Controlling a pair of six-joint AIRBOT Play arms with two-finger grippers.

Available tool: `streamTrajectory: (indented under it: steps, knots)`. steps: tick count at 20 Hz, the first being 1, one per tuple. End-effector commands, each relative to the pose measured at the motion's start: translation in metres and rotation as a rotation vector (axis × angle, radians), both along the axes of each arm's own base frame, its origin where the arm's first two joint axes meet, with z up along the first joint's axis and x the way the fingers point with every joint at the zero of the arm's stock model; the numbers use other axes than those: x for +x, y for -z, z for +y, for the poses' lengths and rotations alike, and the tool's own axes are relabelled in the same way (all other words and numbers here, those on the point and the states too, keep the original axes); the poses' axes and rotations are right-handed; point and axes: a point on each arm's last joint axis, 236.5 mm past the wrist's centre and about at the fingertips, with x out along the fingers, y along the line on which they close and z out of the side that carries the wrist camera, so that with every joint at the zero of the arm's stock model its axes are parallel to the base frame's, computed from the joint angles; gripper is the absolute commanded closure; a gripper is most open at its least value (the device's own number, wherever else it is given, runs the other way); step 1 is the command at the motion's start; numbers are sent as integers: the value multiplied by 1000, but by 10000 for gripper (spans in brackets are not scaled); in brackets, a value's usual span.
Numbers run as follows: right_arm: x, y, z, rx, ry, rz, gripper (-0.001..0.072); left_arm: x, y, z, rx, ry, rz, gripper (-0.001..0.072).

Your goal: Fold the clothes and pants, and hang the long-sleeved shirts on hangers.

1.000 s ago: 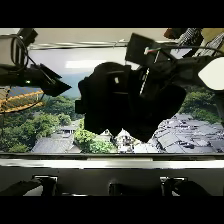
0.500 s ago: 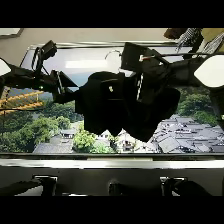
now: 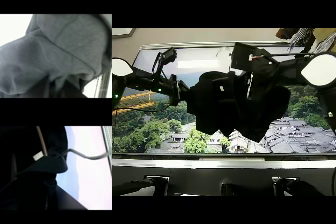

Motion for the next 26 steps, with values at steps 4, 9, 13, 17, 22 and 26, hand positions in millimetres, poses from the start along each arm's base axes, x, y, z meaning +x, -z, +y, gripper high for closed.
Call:
streamTrajectory:
  steps: [4,9,13,17,22,26]
  knots:
    - [-1,-1,2,9,-7,2,688,3,-1,0,-6,-18,-1,690]
    - [0,-5,-6,-15,13,-25,465,-1,-16,1,-12,-21,-41,693]
    - [3,-35,-41,2,188,-93,325,-9,-33,6,1,-25,-97,694]
    - [0,-69,-101,42,411,-147,283,-17,-54,12,18,-39,-173,695]
    - [-2,-77,-178,144,622,-82,281,-28,-98,15,-17,-78,-312,696]
    - [-9,-62,-186,169,576,15,274,-42,-117,11,-33,-69,-368,696]
